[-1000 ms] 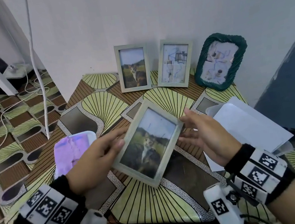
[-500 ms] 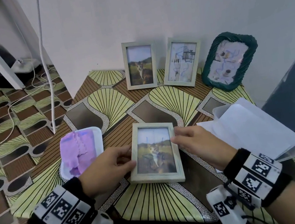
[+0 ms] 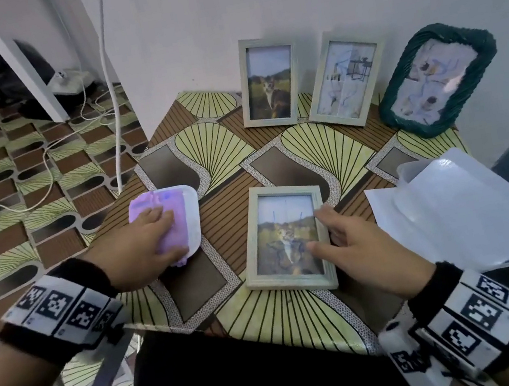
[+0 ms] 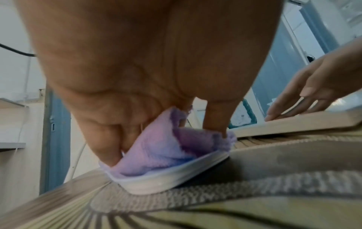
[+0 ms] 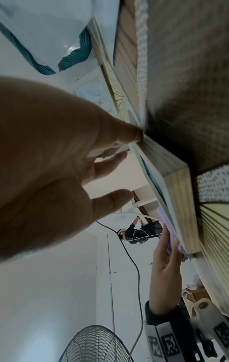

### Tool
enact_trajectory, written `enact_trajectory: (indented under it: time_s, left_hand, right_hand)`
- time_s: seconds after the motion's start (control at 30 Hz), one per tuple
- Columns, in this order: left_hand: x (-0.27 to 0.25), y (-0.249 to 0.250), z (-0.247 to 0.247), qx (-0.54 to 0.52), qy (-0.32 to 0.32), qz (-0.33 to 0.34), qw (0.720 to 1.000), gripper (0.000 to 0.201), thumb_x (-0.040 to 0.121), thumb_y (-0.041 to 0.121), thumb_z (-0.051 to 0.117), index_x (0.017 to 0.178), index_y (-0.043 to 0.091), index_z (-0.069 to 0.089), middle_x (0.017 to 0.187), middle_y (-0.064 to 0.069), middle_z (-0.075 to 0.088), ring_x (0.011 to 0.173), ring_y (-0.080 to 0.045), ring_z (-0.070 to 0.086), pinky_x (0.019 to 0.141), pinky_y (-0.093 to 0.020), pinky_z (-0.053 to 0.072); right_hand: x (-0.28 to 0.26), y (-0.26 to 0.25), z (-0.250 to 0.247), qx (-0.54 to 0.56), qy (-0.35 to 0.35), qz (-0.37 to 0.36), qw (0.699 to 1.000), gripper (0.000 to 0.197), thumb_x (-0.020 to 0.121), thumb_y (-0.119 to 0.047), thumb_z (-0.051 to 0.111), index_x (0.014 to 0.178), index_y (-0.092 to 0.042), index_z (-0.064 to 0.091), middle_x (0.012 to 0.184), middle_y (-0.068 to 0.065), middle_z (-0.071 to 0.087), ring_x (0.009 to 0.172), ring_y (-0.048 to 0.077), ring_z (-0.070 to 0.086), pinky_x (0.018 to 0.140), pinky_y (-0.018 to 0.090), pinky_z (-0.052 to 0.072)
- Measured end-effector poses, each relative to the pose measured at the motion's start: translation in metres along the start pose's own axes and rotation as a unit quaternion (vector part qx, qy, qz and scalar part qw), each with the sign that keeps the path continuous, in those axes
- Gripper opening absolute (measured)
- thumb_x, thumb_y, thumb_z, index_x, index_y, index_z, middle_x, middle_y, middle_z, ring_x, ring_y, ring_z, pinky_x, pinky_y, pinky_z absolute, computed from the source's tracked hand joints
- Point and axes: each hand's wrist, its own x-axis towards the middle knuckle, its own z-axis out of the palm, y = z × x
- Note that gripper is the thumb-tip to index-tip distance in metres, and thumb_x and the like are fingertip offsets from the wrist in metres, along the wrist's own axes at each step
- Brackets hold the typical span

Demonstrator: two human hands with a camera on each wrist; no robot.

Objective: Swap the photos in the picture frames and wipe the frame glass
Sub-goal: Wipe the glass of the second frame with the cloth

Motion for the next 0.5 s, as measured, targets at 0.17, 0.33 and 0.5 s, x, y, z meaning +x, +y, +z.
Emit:
enact_trajectory:
  time_s: [0.17,0.33,0.5]
  left_hand:
    - [0.003,-0.010,0.011,0.004,0.008,0.028,1.000,0.068,0.101,0.039,0.041,0.156,0.017,0.009,0.163,-0.006,0.003,0.149,-0.017,0.011,0.119,-0.031,0.019]
    - [0.005,-0.013,0.012,-0.038,0.074,0.026,0.996,0.052,0.099,0.021,0.046,0.150,0.019,0.033,0.157,-0.009,0.029,0.136,-0.029,0.043,0.105,-0.028,0.035]
    - [-0.003,-0.007,0.005,-0.099,0.155,0.026,0.983,0.038,0.097,0.019,0.049,0.135,0.021,0.052,0.111,-0.016,0.068,0.092,-0.037,0.063,0.081,-0.042,0.050]
  right_hand:
    - [0.002,0.004,0.008,-0.006,0.030,0.011,0.999,0.059,0.093,-0.033,0.064,0.147,-0.019,0.044,0.161,-0.005,0.022,0.146,-0.003,0.012,0.119,0.029,0.023]
    - [0.005,0.009,0.012,0.007,0.019,0.024,1.000,0.069,0.091,-0.037,0.064,0.151,-0.021,0.035,0.163,-0.011,0.012,0.136,-0.008,0.018,0.120,0.033,0.025]
    - [0.007,0.012,0.011,0.035,0.026,0.028,0.999,0.069,0.089,-0.039,0.066,0.150,-0.023,0.038,0.160,-0.015,0.016,0.142,-0.007,0.019,0.120,0.035,0.027]
